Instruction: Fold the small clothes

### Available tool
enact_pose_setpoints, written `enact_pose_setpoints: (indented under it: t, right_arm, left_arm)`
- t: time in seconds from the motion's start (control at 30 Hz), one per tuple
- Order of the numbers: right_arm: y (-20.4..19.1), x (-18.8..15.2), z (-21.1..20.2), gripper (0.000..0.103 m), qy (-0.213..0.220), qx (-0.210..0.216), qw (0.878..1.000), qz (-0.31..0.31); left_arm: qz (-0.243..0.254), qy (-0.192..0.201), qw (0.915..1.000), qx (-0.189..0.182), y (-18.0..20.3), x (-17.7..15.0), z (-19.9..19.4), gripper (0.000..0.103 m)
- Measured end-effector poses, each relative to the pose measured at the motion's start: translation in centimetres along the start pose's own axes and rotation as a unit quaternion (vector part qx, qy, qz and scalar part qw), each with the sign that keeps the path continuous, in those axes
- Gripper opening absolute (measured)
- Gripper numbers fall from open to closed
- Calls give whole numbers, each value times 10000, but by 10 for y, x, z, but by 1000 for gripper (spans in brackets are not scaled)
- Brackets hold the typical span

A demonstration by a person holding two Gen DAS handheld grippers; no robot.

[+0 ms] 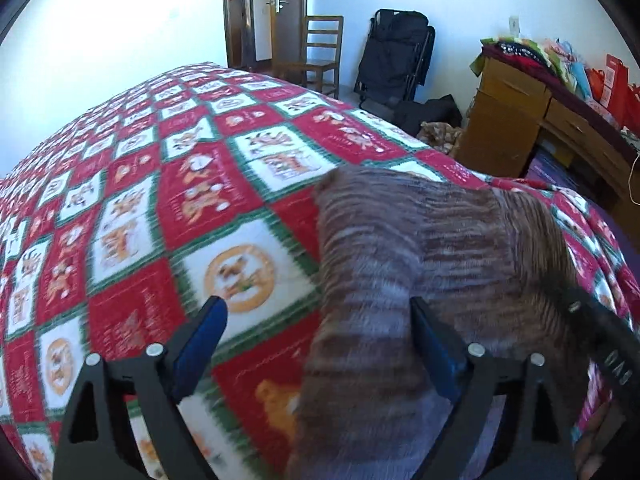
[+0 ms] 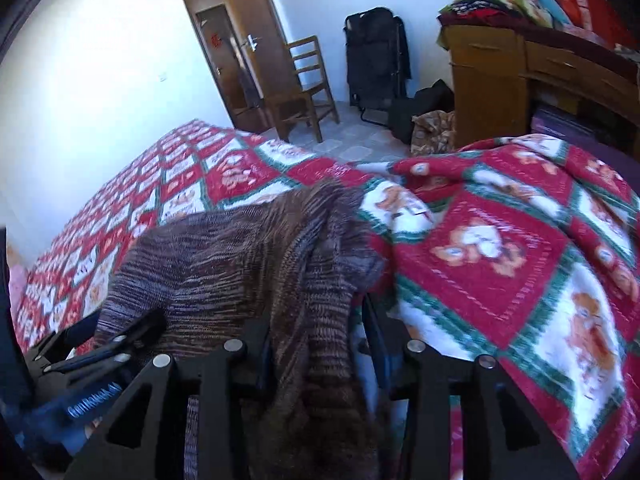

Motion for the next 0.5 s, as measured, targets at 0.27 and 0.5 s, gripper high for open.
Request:
enact_pose_setpoints:
  t: [0.27,0.5]
  right_arm:
    - [-31,-42,-73,21,488,236,9924,-1103]
    - [-31,-88,-49,21,-276,200,9923,-1193]
  left_arm:
    - [-107,10,9999,-37,0,-39,-40,92]
    - [-12,-351,9992,182,8,-67,-30,92]
Point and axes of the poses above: each gripper's, at about its wrist camera, not at the fingertips, and z roughly the way its jaws point, y to its right, x to its top, the point moved 6 cm from there along z, roughly the way its jaws point, and after that the axes turned 6 degrees about z, right-handed, at the moved point
